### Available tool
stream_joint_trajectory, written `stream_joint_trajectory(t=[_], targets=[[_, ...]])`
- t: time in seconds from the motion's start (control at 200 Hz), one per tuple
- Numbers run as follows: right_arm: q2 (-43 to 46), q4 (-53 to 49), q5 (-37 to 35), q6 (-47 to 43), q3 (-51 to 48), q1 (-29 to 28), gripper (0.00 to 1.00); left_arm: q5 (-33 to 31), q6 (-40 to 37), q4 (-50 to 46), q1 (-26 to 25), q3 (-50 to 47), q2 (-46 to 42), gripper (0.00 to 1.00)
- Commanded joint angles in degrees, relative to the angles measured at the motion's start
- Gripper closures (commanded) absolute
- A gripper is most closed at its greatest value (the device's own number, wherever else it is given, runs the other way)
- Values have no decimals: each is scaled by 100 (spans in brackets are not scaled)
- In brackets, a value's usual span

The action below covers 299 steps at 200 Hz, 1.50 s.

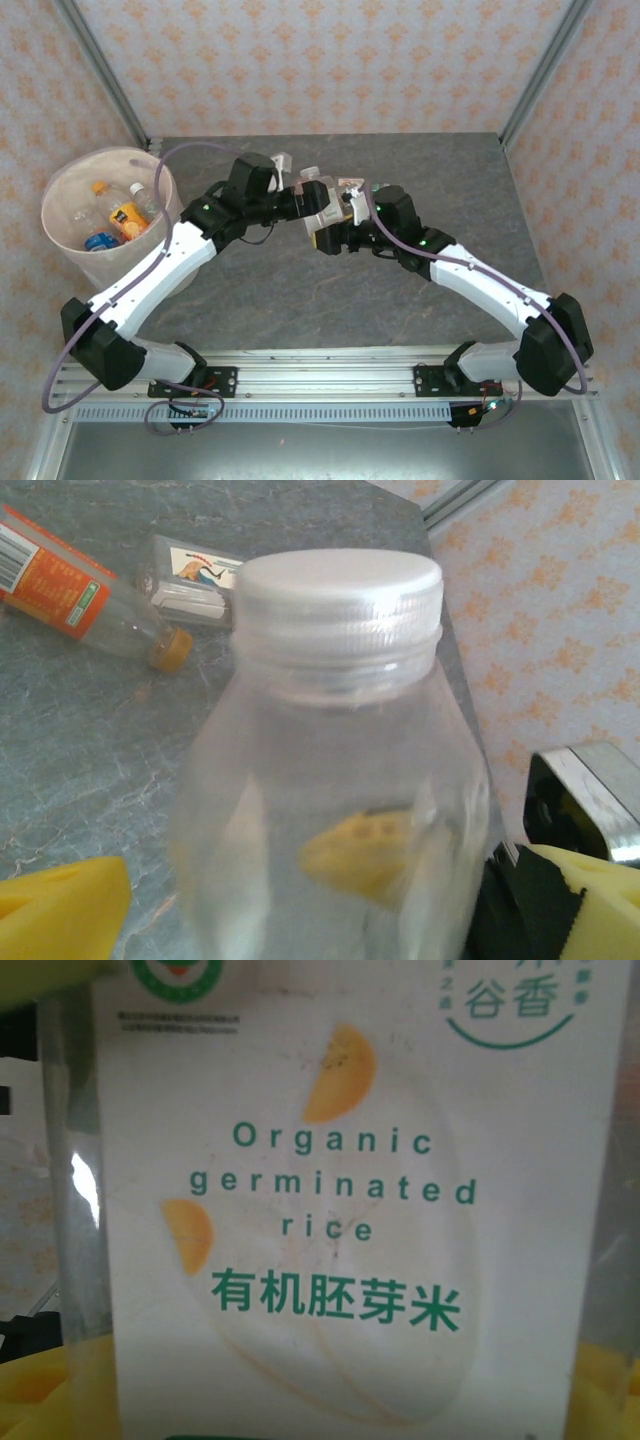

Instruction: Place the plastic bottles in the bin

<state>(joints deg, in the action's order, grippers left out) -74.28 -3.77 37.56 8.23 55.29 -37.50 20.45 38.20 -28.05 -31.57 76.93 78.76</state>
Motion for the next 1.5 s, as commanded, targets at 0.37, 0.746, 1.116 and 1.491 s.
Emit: stream_joint_trajectory(t=[0.37,0.746,1.116,1.491], targets=[[-58,152,53,-164,377,-100,47,-198,-511,-148,-156,242,47,29],[12,258,1,-67,343,-100,23,-189,-67,590,90,-247,-263,43],[615,800,-1756,267,-282,-100,1,-1128,-12,155,675,-345,-986,47],[1258,555,-3827,624,-853,-100,1,-3817,-612,-1341,967,419,-2184,46]])
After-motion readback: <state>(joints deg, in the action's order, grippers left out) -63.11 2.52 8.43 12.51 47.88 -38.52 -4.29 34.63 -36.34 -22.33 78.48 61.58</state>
